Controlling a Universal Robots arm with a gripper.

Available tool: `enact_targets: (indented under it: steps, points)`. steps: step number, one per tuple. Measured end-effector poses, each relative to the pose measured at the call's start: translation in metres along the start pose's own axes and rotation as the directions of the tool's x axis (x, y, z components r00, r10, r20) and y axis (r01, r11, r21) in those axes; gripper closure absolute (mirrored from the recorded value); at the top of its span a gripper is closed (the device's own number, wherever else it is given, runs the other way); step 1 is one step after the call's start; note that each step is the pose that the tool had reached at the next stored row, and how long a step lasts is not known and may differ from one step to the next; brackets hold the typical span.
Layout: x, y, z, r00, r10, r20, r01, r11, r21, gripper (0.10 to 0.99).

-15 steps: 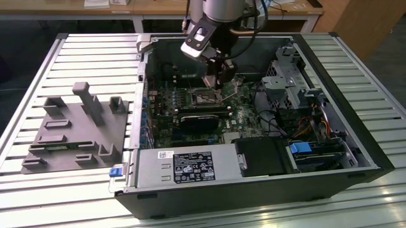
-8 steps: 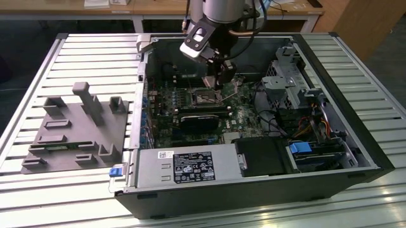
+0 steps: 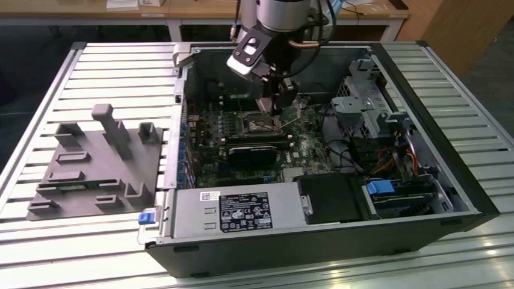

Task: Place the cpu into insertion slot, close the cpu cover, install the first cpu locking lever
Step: 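Place the cpu into insertion slot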

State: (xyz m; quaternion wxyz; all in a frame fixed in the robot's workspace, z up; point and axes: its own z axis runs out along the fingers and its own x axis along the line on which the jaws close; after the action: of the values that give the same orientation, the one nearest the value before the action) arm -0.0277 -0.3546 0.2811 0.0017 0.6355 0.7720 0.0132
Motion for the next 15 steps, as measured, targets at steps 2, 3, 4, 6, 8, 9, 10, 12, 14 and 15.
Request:
enact_targets:
  steps: [2, 3, 4, 6, 8, 9, 10, 12, 14, 15]
  points:
    - [0.0, -0.0001, 0.0023, 0.9999, 0.01, 0.0002, -0.01, 0.9999, 0.0, 0.549]
    - [0.0, -0.0001, 0.0036, 0.9999, 0.016, 0.0004, -0.016, 0.9999, 0.0, 0.549]
    - [0.0, -0.0001, 0.0049, 0.9998, 0.022, 0.0005, -0.022, 0.9998, 0.0, 0.549]
    - [0.0, -0.0002, 0.0077, 0.9994, 0.035, 0.0007, -0.035, 0.9994, -0.001, 0.549]
    - [0.0001, -0.0002, 0.0112, 0.9988, 0.05, 0.0011, -0.05, 0.9988, -0.001, 0.549]
    - [0.0002, -0.0003, 0.013, 0.9984, 0.056, 0.0013, -0.056, 0.9984, -0.001, 0.549]
    - [0.0005, -0.0003, 0.0148, 0.9981, 0.061, 0.0014, -0.061, 0.9981, -0.001, 0.549]
    - [0.0013, -0.0001, 0.0184, 0.9973, 0.073, 0.0016, -0.073, 0.9973, -0.001, 0.549]
    - [0.0027, 0.0, 0.0221, 0.9962, 0.087, 0.0019, -0.087, 0.9962, -0.001, 0.549]
    - [0.0037, 0.0001, 0.024, 0.9956, 0.093, 0.0021, -0.093, 0.9956, -0.001, 0.549]
